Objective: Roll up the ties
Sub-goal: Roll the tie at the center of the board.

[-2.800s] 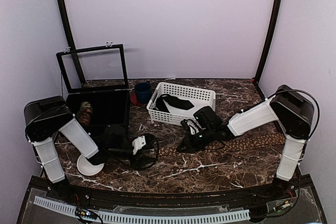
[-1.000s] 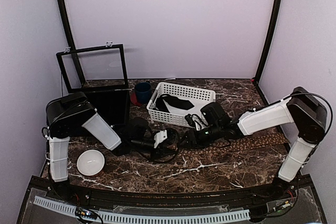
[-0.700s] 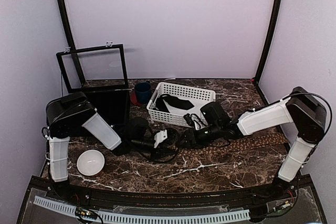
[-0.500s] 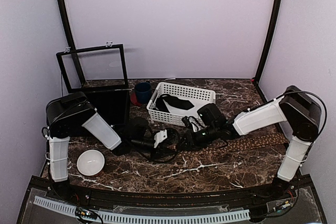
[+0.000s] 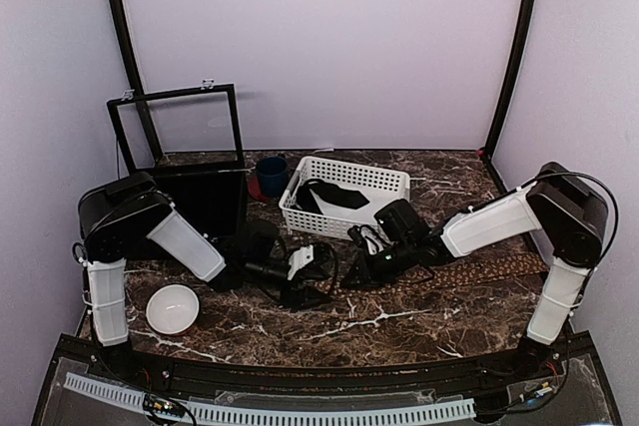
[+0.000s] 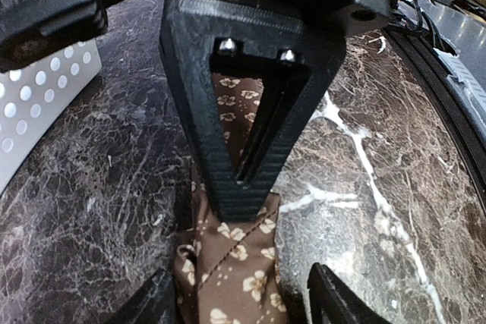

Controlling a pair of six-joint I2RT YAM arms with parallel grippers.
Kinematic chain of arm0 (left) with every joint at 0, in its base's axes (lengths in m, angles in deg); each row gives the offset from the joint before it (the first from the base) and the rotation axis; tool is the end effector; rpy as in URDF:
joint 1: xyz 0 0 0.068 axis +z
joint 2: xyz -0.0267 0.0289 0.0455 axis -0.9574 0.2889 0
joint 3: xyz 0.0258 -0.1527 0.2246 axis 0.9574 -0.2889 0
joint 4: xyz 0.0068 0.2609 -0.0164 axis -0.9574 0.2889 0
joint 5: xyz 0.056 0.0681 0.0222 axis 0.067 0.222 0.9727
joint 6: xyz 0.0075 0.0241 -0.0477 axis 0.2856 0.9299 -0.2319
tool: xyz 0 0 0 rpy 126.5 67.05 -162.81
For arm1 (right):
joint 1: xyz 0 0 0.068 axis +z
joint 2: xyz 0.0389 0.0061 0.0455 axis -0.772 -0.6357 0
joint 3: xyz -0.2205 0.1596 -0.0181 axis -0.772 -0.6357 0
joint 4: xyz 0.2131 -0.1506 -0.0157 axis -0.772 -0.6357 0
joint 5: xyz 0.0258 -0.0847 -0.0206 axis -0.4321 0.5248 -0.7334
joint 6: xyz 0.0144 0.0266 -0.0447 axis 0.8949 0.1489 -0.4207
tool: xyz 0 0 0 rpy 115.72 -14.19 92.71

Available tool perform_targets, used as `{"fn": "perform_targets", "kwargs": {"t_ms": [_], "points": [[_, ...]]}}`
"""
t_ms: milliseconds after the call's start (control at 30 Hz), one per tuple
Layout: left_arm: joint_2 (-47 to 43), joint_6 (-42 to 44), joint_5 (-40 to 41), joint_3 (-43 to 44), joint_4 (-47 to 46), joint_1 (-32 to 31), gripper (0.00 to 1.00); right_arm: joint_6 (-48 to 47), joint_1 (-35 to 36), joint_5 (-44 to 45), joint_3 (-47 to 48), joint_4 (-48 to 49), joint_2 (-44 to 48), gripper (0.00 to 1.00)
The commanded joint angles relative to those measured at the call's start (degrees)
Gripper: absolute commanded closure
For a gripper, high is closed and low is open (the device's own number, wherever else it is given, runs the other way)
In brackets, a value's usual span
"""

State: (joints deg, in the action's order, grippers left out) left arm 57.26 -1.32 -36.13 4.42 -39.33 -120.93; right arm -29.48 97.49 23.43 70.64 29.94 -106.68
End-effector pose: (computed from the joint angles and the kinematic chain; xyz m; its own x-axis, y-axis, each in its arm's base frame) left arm 0.2294 -0.2838 0.0946 -0.0036 0.3646 -0.9312 0.9990 0.0419 0.0126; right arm 0.2209 0.2614 0.1307 -0.9453 -0.1808 -0.2716 -0.3228 0.6402 0.6971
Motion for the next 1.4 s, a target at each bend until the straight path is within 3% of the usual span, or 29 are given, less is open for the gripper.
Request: {"fn": "perform_targets", "kwargs": {"t_ms": [0, 200, 467, 533, 700, 800, 867, 1000, 1233, 1367], "points": [[-4.94, 0.10, -0.66, -1.74, 1.93, 0.35, 0.34, -0.48, -0.65, 0.94, -1.95, 0.52, -1.23, 1.00], [-2.25, -0.23, 0.82, -0.79, -0.23, -0.42, 0.27, -0.59, -1.26, 1.71, -3.08, 0.37, -1.39, 1.00], [5.04, 0.20, 1.32, 5.15, 0.41, -3.39, 0.28, -0.24, -1.34, 1.52, -3.28, 0.72, -1.35, 1.00], [5.59, 0.54, 1.26, 5.62, 1.62, -3.60, 0.33, -0.09, -1.35, 1.24, -3.14, 1.01, -1.14, 1.00], [4.02, 2.53, 1.87, 2.57, 4.23, -3.52, 0.64, 0.69, -1.28, -0.41, -2.50, 2.07, 0.70, 1.00], [2.61, 2.94, 2.72, 0.36, 5.05, -3.37, 0.70, 0.73, -1.08, -0.66, -2.25, 1.55, 2.45, 1.00], [1.97, 2.62, 3.58, -0.80, 4.97, -3.07, 0.65, 0.53, -1.13, -0.35, -2.12, 0.99, 3.45, 1.00], [0.36, 1.82, 3.96, -2.54, 2.92, -2.64, 0.45, 0.03, -1.12, -0.40, -2.14, 0.34, 3.22, 1.00], [-2.55, 2.31, 2.58, -4.00, -0.79, -2.64, 0.47, 0.57, -0.95, -1.35, -1.84, 1.80, 1.38, 1.00], [-4.79, 1.95, 4.11, -5.61, -3.86, -2.64, 0.41, 0.30, -0.87, -1.71, -1.97, 1.46, 1.96, 1.00]]}}
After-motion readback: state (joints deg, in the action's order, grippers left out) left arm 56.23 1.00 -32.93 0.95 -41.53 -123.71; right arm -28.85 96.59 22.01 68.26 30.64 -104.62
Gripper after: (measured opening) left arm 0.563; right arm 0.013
